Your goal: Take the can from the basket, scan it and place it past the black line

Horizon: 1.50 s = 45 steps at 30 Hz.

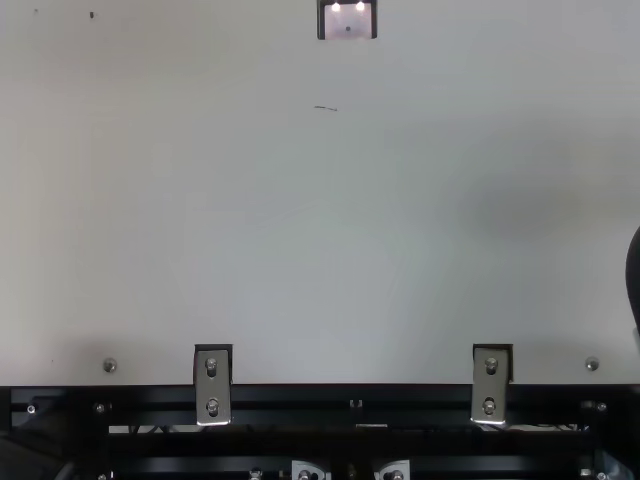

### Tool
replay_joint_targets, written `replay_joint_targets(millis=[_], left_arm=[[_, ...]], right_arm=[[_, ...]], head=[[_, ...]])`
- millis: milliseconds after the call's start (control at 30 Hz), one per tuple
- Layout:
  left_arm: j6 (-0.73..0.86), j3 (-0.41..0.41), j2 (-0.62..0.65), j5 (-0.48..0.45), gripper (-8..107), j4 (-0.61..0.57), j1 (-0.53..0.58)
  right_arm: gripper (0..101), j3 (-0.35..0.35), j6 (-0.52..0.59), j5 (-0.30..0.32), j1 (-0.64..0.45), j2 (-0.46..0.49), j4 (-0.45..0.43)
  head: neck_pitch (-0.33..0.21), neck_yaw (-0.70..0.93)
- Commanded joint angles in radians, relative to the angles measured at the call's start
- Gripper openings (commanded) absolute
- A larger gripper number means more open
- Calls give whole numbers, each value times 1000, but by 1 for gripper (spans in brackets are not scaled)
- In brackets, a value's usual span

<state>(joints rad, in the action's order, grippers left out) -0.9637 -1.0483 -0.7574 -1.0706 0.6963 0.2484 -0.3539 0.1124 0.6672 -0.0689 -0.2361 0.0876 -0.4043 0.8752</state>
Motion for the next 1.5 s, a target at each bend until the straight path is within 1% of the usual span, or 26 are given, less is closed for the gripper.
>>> replay_joint_targets(millis=[0,233,333,467,567,667,833,967,1067,1167,1267,1367,1467], left_arm=[[17,-26,-9,-2,90,5,-13],[160,-98,-47,22,90,-39,-99],[246,-129,-69,48,90,-84,-166],[374,-168,-109,104,90,-171,-284],[485,-194,-144,156,90,-268,-384],[613,-214,-185,214,90,-389,-489],[880,-230,-256,291,90,-632,-654],[1122,-235,-309,311,90,-842,-770],[1305,-244,-349,295,90,-999,-862],[1480,-262,-390,260,90,-1142,-966],[1648,-288,-435,200,90,-1277,-1076],[1798,-312,-481,129,90,-1382,-1184],[1911,-329,-520,69,90,-1452,-1271]], right_arm=[[101,0,0,0,0,0,0],[101,0,0,0,0,0,0],[101,0,0,0,0,0,0],[101,0,0,0,0,0,0],[101,0,0,0,0,0,0],[101,0,0,0,0,0,0],[101,0,0,0,0,0,0],[101,0,0,0,0,0,0],[101,0,0,0,0,0,0],[101,0,0,0,0,0,0],[101,0,0,0,0,0,0],[101,0,0,0,0,0,0],[101,0,0,0,0,0,0]], head=[[-32,42],[-32,42],[-32,42],[-32,42],[-32,42],[-32,42],[-32,42],[-32,42],[-32,42],[-32,42],[-32,42],[-32,42],[-32,42]])
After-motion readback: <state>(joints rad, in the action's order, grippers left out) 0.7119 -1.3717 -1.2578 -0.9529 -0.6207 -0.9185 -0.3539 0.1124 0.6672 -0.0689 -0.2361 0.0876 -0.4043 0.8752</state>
